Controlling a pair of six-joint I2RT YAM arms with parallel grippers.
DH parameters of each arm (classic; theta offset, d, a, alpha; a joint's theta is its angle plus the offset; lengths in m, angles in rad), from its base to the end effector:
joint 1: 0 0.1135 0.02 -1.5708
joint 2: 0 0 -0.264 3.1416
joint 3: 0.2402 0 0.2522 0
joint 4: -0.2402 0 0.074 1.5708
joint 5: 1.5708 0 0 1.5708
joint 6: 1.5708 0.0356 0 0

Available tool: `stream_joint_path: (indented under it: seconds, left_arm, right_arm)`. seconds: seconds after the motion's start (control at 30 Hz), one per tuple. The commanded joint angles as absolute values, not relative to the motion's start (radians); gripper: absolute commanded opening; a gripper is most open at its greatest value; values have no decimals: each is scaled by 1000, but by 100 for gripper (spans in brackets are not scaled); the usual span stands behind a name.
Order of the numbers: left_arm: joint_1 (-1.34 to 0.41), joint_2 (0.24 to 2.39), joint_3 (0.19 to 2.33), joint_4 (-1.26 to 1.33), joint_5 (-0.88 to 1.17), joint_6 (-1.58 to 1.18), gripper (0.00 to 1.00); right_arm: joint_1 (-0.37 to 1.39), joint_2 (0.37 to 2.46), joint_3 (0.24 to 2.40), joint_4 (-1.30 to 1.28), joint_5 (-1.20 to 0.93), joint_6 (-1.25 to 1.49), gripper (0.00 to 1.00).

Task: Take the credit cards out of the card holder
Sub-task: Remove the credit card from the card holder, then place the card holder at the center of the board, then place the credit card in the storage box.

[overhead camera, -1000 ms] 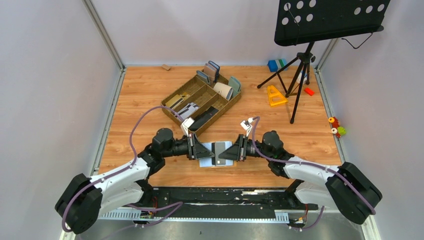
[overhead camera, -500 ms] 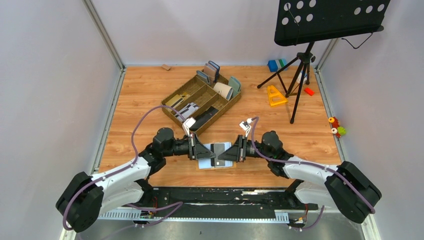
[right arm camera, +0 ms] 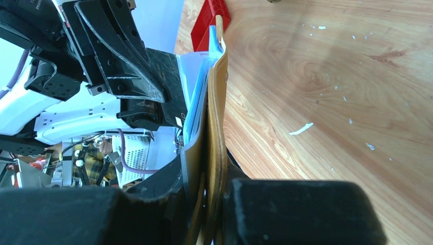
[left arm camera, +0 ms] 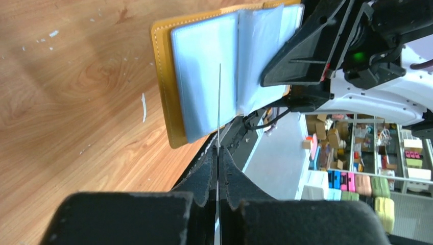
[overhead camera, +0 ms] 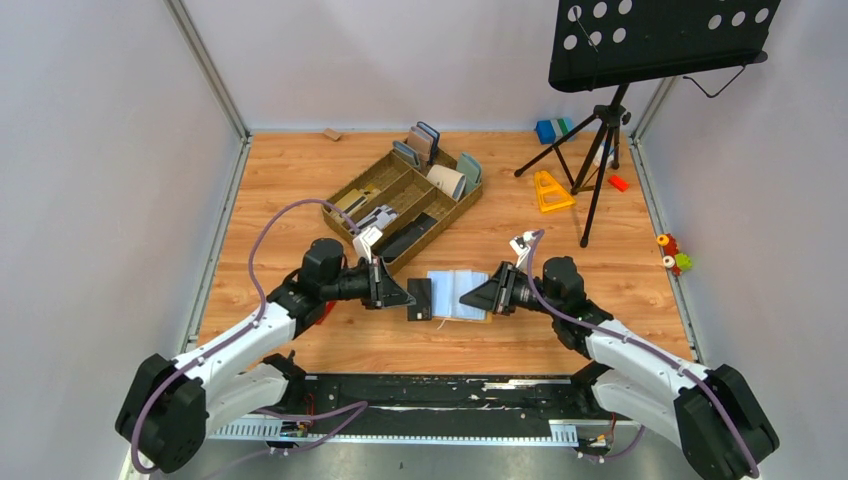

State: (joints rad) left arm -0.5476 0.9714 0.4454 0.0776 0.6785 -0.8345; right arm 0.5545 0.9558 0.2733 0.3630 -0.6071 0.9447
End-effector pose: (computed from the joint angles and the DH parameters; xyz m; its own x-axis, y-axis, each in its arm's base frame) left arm 0.1631 -0.1256 0.2163 -0.9067 -0.1227 -0.4036 0.3222 0.4159 -0.8504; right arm 0.1539 0.1192 0.1888 -0.8800 0.2378 -0.4111 -0.3068 0.3761 0.8743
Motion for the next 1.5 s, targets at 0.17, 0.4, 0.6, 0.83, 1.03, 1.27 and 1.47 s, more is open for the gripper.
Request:
stream_joint_path:
  seconds: [0.17,0.4,0.6,0.83,1.03,1.27,1.47]
  left_arm:
    - [-545,1035,610,-160,605,-648,0]
    - [-552,1076,889,-553,202,-429,0]
    - [-649,1209,1067,-646,-212,-334,0]
    - [-743,1483,1277,-705,-550,-127,0]
    - [-764,1686,1408,-740,-681,-15,0]
    - [-790,1852,1501,-773,-697,14,0]
    - [-802,1915,1536,-804,-676,5,25]
  right_arm:
    - [545,923,278,299,-593,884,0]
    - [544,871,313,147,-537,804,46]
    - [544,829,341,64,-513,768,51]
    - [543,807,356,-29,-461,754,52]
    - [543,779,380,-150,-397,726,71]
    - [543,791,367,-168,-371,733,85]
    - [544,836,378,-178,-384,724,89]
